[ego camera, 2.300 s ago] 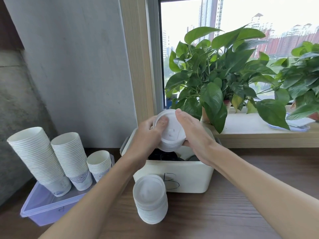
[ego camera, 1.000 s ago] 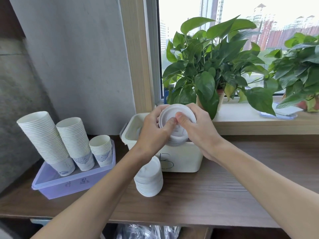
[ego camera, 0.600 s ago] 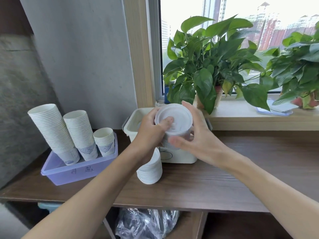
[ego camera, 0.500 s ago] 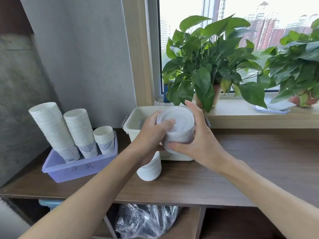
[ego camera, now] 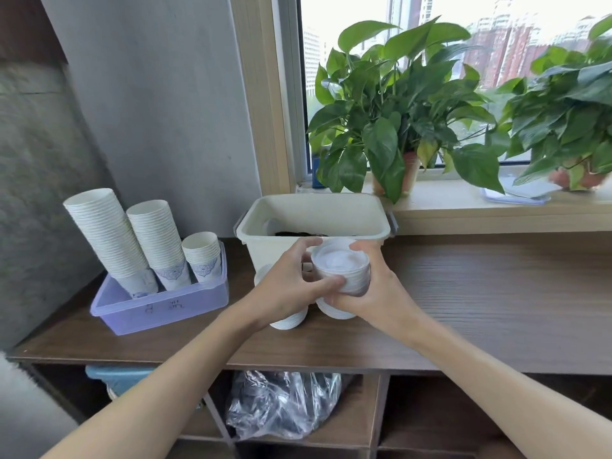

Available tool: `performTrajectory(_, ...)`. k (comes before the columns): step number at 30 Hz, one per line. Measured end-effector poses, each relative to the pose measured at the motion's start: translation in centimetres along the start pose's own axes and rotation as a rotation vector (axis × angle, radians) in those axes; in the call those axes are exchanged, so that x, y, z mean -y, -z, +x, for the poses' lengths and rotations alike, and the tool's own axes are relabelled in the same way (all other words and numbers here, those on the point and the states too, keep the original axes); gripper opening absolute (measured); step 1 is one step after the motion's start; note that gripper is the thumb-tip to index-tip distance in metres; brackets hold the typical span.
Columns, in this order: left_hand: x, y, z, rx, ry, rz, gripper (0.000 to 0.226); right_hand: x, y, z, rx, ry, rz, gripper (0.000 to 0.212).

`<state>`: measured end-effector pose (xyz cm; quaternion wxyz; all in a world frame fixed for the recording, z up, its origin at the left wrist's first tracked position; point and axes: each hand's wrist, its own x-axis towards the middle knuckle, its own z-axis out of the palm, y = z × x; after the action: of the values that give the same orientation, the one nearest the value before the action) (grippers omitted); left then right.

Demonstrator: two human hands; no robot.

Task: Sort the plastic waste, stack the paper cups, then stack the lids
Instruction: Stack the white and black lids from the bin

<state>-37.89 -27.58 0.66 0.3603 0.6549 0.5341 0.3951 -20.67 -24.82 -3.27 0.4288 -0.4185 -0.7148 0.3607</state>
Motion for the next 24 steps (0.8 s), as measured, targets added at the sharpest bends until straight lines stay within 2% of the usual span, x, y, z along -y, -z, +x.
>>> performTrajectory(2, 0.4, 0.0, 0.1, 0.0, -0.002, 0.014, 0.068, -0.3, -0.1, 0.2, 0.041, -0.009, -0.008, 0.084)
performTrajectory(6, 1.0, 0.2, 0.5, -0.03, -0.02, 0.12, 0.067, -1.3, -0.5, 0.7, 0.034, -0.023, -0.046, 0.084)
performTrajectory(12, 2.1, 1.7, 1.4, -0.124, -0.249, 0.467, 0.047, -3.4, -1.8, 1.1, -0.009, -0.055, -0.137, 0.084)
performTrajectory(15, 2.8, 2.4, 2.1, -0.193, -0.325, 0.638, 0.056, -3.9, -2.4, 1.1, 0.024, -0.069, -0.183, 0.086)
performTrajectory(19, 3.5, 3.1, 2.7, -0.186, -0.31, 0.766, 0.063, -4.2, -2.8, 1.1, 0.045, -0.072, -0.212, 0.085)
performTrajectory(24, 3.7, 3.4, 3.3, -0.214, -0.288, 0.83, 0.053, -4.6, -2.7, 0.8, 0.056, -0.058, -0.227, 0.086)
